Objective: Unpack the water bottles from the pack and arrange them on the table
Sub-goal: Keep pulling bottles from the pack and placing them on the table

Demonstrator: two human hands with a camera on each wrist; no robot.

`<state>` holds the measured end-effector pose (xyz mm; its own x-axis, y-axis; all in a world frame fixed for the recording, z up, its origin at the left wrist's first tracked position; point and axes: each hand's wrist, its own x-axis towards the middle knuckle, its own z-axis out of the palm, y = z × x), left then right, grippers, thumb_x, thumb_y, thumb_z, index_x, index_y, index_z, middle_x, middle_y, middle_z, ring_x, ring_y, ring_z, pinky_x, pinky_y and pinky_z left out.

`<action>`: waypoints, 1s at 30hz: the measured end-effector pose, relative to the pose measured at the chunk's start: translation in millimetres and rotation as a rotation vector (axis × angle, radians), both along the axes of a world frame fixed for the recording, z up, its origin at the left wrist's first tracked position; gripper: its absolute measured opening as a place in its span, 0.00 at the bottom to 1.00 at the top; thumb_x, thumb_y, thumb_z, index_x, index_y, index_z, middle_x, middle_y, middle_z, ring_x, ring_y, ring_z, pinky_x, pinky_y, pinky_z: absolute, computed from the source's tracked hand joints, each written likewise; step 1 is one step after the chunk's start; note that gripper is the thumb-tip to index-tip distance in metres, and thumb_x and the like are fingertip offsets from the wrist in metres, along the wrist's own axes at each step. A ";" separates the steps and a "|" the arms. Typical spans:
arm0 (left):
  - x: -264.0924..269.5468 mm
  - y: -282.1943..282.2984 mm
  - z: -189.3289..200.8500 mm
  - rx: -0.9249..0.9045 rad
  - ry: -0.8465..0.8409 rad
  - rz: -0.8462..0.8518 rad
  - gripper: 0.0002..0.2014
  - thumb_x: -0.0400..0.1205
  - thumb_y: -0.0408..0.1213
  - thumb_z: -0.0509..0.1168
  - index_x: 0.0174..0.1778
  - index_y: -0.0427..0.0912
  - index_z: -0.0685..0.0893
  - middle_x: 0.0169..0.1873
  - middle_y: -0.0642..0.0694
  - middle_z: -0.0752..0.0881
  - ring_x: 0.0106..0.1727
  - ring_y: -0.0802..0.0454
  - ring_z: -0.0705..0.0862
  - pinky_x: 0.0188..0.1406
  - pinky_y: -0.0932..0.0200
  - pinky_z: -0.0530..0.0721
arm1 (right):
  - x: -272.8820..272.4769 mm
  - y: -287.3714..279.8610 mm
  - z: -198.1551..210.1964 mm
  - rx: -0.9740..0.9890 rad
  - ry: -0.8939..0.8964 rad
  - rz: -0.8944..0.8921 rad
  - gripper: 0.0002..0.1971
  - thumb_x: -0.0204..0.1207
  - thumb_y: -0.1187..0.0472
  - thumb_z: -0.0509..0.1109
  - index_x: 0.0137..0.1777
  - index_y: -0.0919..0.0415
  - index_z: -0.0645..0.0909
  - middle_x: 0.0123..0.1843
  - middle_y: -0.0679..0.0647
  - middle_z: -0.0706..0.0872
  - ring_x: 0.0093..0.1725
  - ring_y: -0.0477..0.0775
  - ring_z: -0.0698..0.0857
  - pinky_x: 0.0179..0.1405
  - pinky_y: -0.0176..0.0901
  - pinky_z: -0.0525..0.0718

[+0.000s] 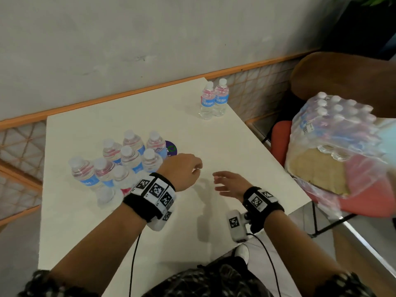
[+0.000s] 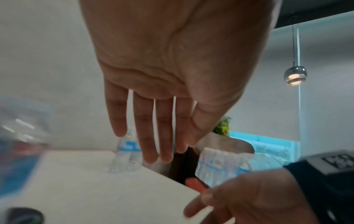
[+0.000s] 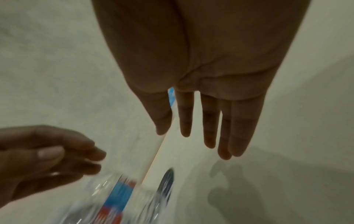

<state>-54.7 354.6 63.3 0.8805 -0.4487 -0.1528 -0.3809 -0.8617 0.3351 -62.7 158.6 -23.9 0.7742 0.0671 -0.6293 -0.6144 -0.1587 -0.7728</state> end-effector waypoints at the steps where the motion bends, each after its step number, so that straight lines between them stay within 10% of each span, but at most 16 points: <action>1: 5.5 -16.7 -6.3 -0.008 0.041 -0.042 0.13 0.84 0.40 0.57 0.59 0.48 0.83 0.57 0.51 0.85 0.58 0.49 0.82 0.57 0.51 0.81 | -0.8 -22.0 0.2 -0.037 -0.017 -0.040 0.08 0.79 0.61 0.67 0.57 0.55 0.81 0.51 0.53 0.83 0.49 0.54 0.83 0.51 0.42 0.83; 14: 47.0 -262.1 -53.8 -0.094 0.080 -0.385 0.18 0.82 0.38 0.61 0.68 0.48 0.79 0.77 0.45 0.63 0.78 0.46 0.62 0.69 0.46 0.75 | -27.2 -259.2 3.4 -0.334 -0.020 -0.431 0.11 0.79 0.71 0.64 0.60 0.71 0.77 0.40 0.58 0.80 0.37 0.55 0.79 0.27 0.39 0.79; 18: 53.0 -313.8 -55.3 -0.177 0.051 -0.402 0.24 0.80 0.37 0.63 0.74 0.50 0.73 0.81 0.43 0.54 0.81 0.41 0.57 0.72 0.44 0.73 | -7.6 -311.7 16.4 -0.409 -0.092 -0.511 0.19 0.77 0.67 0.68 0.68 0.63 0.74 0.55 0.58 0.80 0.47 0.56 0.80 0.38 0.45 0.82; 23: 72.6 -351.3 -56.5 -0.203 0.018 -0.332 0.27 0.77 0.36 0.64 0.73 0.51 0.68 0.83 0.48 0.45 0.81 0.39 0.57 0.72 0.41 0.73 | 24.0 -362.5 20.4 -0.564 0.028 -0.488 0.36 0.62 0.36 0.74 0.65 0.60 0.81 0.64 0.57 0.84 0.64 0.59 0.83 0.67 0.52 0.80; 27: 84.2 -363.8 -58.2 -0.167 0.027 -0.320 0.25 0.80 0.40 0.63 0.74 0.50 0.67 0.82 0.50 0.46 0.81 0.40 0.60 0.70 0.42 0.76 | 38.6 -368.9 40.1 -0.624 0.099 -0.376 0.26 0.81 0.54 0.65 0.77 0.63 0.68 0.77 0.60 0.70 0.75 0.61 0.72 0.71 0.47 0.71; 30: 87.9 -368.0 -57.4 -0.184 0.018 -0.327 0.25 0.79 0.39 0.63 0.73 0.50 0.70 0.81 0.50 0.49 0.78 0.41 0.65 0.68 0.44 0.78 | 48.2 -369.1 35.1 -0.710 0.030 -0.226 0.38 0.79 0.67 0.65 0.84 0.51 0.50 0.84 0.57 0.56 0.76 0.58 0.71 0.63 0.43 0.76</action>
<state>33.2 -13.3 5.9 0.6839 -0.7273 -0.0578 -0.6188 -0.6202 0.4820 -14.5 -210.5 11.2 0.7025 -0.5227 -0.4830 -0.7108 -0.4808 -0.5135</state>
